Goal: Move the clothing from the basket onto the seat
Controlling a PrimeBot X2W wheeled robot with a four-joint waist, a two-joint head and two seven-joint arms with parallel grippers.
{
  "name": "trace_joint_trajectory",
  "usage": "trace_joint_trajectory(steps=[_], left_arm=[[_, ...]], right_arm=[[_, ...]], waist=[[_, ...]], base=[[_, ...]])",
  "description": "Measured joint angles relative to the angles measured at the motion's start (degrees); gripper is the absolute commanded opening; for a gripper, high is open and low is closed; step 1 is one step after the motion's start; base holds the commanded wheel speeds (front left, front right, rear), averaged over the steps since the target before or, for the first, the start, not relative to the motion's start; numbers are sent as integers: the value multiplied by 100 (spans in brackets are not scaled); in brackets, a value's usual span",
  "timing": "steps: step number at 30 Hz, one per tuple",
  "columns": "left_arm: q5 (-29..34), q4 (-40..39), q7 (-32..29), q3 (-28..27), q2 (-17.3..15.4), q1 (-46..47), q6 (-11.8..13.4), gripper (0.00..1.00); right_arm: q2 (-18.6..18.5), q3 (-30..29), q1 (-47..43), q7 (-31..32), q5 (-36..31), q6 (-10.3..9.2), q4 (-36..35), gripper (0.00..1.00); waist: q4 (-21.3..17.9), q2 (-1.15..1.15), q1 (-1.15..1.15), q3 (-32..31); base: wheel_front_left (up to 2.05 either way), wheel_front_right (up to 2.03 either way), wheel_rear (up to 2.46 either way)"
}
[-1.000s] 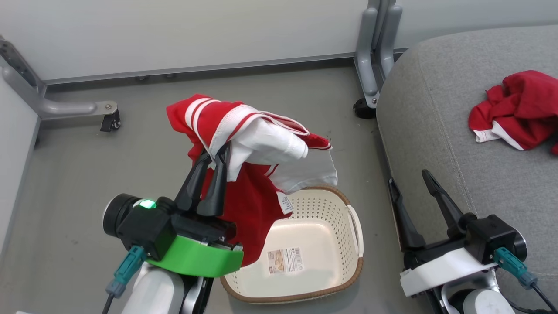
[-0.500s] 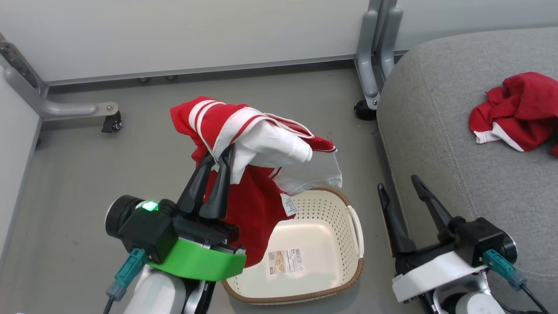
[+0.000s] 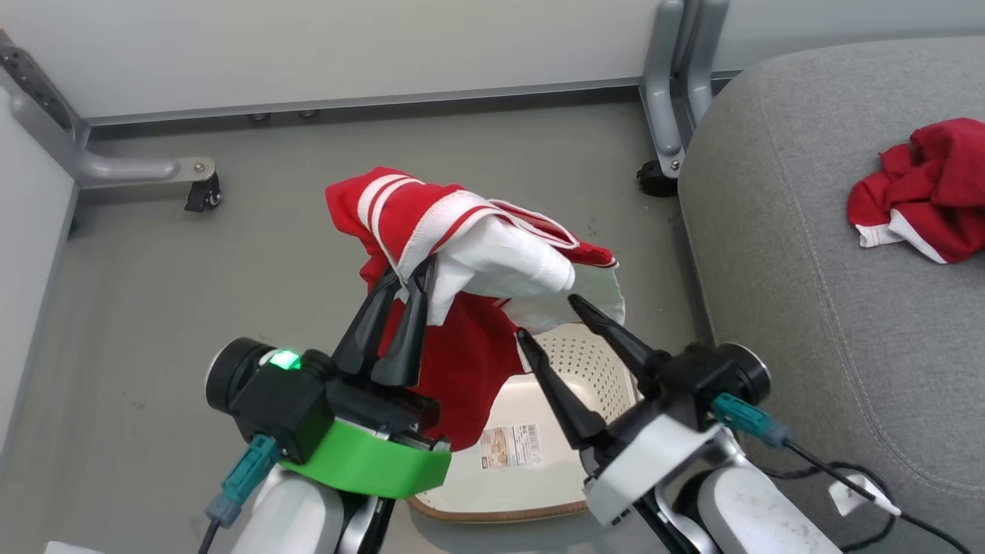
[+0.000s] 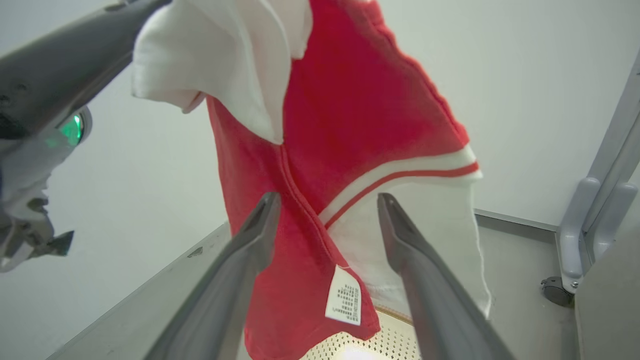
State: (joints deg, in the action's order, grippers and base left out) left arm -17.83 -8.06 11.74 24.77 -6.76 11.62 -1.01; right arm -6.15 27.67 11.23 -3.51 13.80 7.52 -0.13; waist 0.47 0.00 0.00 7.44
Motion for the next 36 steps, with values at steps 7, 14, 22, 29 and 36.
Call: trace_joint_trajectory(steps=[7, 14, 22, 29, 36], left_arm=[[-23, 132, 19, 178, 52, 74, -62, 0], [-33, 192, 44, 285, 64, 111, -101, 0], [-59, 223, 45, 376, 74, 132, -130, 0], [-81, 257, 46, 390, 68, 132, -120, 0], [-122, 294, 42, 372, 54, 131, -38, 0]], right_arm=[[42, 728, 818, -90, 433, 0, 836, 100], [186, 1185, 1454, -325, 679, -1, 1626, 100], [289, 1615, 1859, -557, 967, -1, 2201, 0], [315, 1781, 2008, -710, 1143, -1, 2466, 0], [321, 1819, 2081, -826, 1234, -1, 2577, 0]], waist=[[123, 0, 0, 62], [207, 0, 0, 96], [229, 0, 0, 82], [207, 0, 0, 47], [182, 0, 0, 33]], base=[[0, 0, 0], [0, 0, 0], [0, 0, 0], [0, 0, 0], [0, 0, 0]])
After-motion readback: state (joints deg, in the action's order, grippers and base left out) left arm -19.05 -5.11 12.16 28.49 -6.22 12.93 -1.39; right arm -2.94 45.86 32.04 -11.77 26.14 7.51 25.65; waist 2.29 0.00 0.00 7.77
